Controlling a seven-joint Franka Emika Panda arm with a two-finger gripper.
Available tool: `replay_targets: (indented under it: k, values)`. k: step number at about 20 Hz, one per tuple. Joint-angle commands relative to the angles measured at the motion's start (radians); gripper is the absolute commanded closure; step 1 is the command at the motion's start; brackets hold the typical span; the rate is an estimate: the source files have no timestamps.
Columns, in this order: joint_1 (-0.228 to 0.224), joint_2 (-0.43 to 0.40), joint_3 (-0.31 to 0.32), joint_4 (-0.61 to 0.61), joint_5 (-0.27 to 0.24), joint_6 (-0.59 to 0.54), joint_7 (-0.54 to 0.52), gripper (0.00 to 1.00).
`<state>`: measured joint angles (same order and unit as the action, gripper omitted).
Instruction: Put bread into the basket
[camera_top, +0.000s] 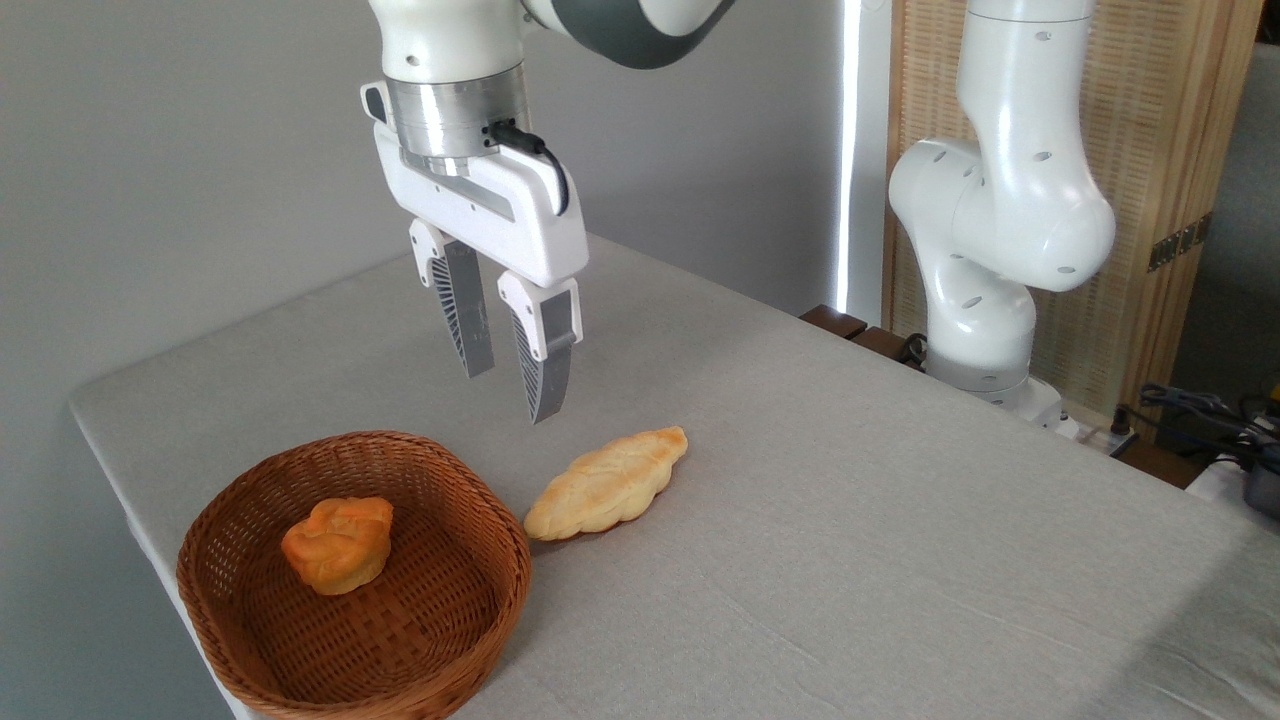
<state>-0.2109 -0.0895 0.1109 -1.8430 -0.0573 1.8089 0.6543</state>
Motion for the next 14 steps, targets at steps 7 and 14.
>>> replay_targets:
  k: [7,14]
  values:
    - [-0.004,0.007,0.039,0.039,-0.042,-0.036,0.038,0.0]
    - [-0.005,0.005,0.036,0.041,0.028,-0.036,0.036,0.0]
